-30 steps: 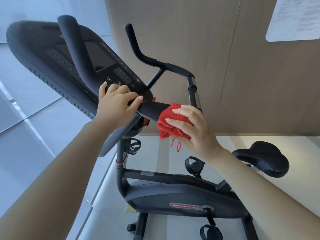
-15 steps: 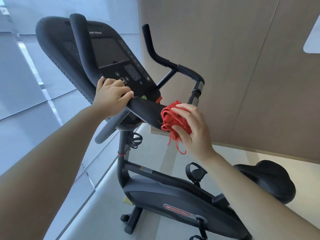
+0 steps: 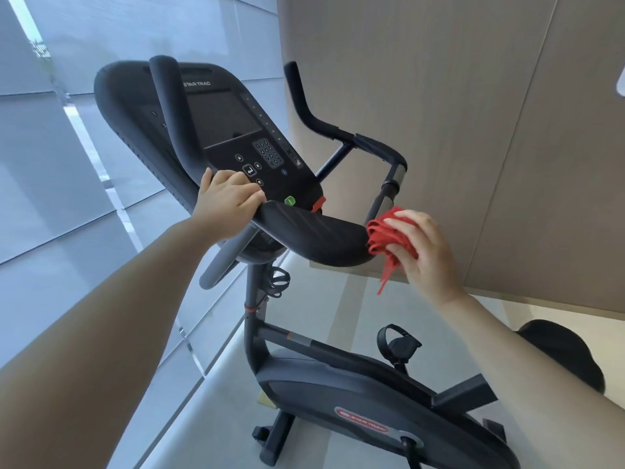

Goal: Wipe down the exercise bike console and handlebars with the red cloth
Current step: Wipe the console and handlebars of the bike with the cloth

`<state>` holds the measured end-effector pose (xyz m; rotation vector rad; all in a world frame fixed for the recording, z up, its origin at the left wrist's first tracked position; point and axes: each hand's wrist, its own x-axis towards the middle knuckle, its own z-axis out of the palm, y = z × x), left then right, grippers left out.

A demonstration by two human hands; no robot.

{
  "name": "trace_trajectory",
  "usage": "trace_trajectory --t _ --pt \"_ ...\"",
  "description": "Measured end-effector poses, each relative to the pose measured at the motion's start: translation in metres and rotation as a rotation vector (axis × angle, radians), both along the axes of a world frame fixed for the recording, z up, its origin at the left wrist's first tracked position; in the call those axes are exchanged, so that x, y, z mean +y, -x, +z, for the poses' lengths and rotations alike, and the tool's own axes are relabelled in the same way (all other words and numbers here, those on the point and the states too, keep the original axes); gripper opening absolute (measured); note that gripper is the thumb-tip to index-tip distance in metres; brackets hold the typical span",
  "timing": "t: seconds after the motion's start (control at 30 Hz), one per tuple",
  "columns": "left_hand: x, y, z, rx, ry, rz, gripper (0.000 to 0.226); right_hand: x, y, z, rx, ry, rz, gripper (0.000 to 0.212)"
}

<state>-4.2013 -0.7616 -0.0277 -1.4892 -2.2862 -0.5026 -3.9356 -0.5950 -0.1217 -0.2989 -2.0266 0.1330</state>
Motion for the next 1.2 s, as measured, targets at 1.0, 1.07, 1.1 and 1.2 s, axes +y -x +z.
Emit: trace_trajectory --t 1.0,1.07,1.1,1.2 --pt "-0.050 0.112 0.021 0.148 -0.115 -0.561 0.034 -0.119 0.141 0.074 -0.151 0.197 -0.247 0.024" --pt "-0.051 0.117 0.020 0.161 -0.111 -0.593 0.036 -0.126 0.145 0.076 -0.081 0.211 -0.292 0.025" --pt "-0.052 0.120 0.019 0.172 -0.107 -0.605 0.037 -0.130 0.150 0.079 -0.026 0.225 -0.297 0.025" --pt "-0.052 0.130 0.016 0.216 -0.066 -0.639 0.045 -0.140 0.178 0.095 0.102 0.209 -0.275 0.023"
